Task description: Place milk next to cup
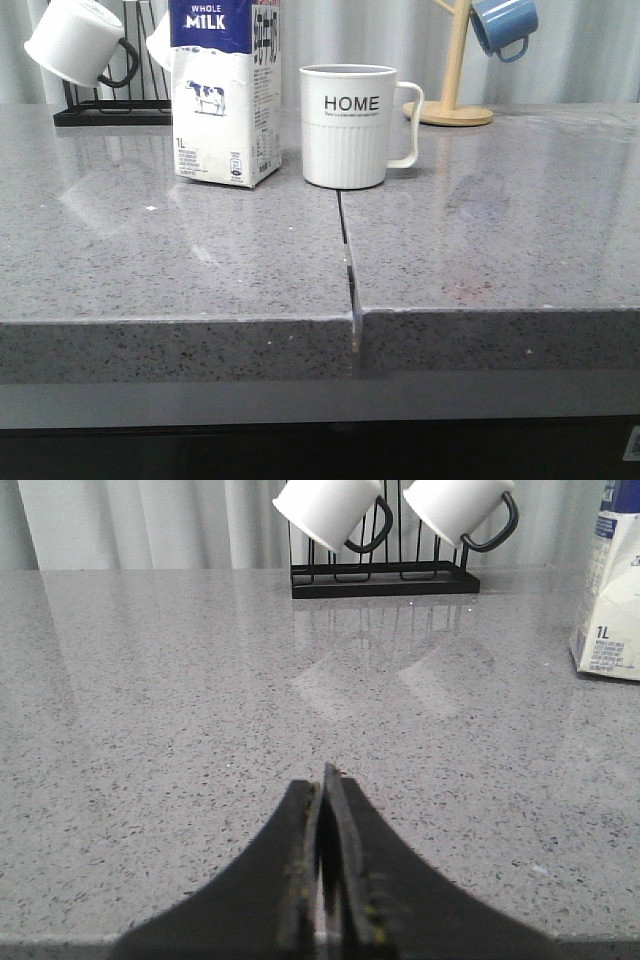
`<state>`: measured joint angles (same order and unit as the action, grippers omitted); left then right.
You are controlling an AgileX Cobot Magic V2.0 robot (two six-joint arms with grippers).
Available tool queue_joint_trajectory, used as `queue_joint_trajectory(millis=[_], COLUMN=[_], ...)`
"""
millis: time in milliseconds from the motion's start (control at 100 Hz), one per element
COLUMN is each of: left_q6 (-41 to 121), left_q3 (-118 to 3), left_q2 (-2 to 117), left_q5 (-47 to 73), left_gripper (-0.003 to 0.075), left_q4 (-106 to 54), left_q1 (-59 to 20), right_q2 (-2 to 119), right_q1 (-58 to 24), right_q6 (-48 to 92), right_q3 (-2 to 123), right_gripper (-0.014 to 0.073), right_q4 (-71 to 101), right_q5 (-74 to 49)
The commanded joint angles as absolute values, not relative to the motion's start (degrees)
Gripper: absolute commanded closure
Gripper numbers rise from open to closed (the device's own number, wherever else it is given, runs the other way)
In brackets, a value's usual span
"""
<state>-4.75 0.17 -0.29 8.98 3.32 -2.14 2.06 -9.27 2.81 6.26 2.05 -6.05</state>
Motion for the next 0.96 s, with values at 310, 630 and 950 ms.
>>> queue_joint_trajectory(millis=[310,630,950], left_q6=[-4.7,-4.7,-4.7], left_q3=[2.5,2.5,2.5], left_q2=[-2.2,-2.2,-2.2], left_q5=[4.0,4.0,4.0], left_gripper=[0.0741,0.0741,0.0741], left_q4=[2.8,2.8,2.8], left_q1=[-2.2,-2.2,-2.2], right_q2=[-1.7,-1.7,-1.7], right_q1=[-0.8,-0.8,-0.8], right_q6=[-2.1,-2.1,-2.1], right_q3=[-0.6,-0.6,-0.6], right_gripper=[0.0661,0.0661,0.0661], right_q4=[-1.1,-1.1,-1.1], right_q5=[-1.0,-0.6,-0.6])
